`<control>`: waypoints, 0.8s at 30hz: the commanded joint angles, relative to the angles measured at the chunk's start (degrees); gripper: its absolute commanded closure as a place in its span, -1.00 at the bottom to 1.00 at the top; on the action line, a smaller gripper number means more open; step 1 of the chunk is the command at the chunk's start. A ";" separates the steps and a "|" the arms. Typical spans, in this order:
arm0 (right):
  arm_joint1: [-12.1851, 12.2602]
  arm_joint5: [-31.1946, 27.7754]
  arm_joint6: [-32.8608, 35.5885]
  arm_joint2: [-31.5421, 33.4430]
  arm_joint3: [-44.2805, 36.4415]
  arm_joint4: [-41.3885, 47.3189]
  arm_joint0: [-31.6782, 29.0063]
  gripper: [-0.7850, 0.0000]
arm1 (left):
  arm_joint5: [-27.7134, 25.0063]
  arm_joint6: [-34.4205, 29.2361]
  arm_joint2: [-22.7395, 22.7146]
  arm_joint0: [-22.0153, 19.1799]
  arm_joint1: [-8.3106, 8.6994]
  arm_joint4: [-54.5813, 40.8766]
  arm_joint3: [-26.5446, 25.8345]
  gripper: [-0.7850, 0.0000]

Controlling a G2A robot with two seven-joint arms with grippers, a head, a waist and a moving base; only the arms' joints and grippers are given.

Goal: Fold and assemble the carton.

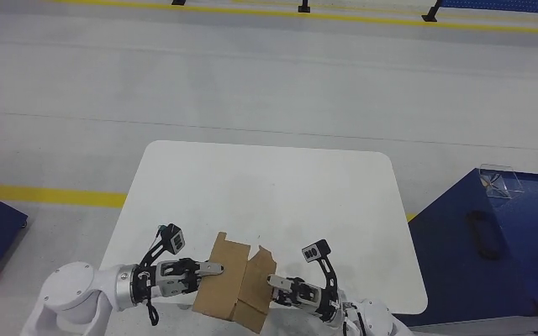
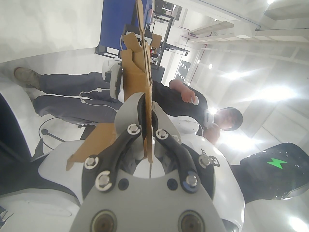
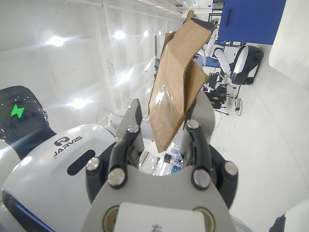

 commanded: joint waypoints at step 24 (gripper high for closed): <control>-4.12 -24.07 -53.10 8.23 -1.98 -64.72 -5.92 -0.37 | -31.44 30.16 23.74 -1.96 -6.98 -30.45 13.62 1.00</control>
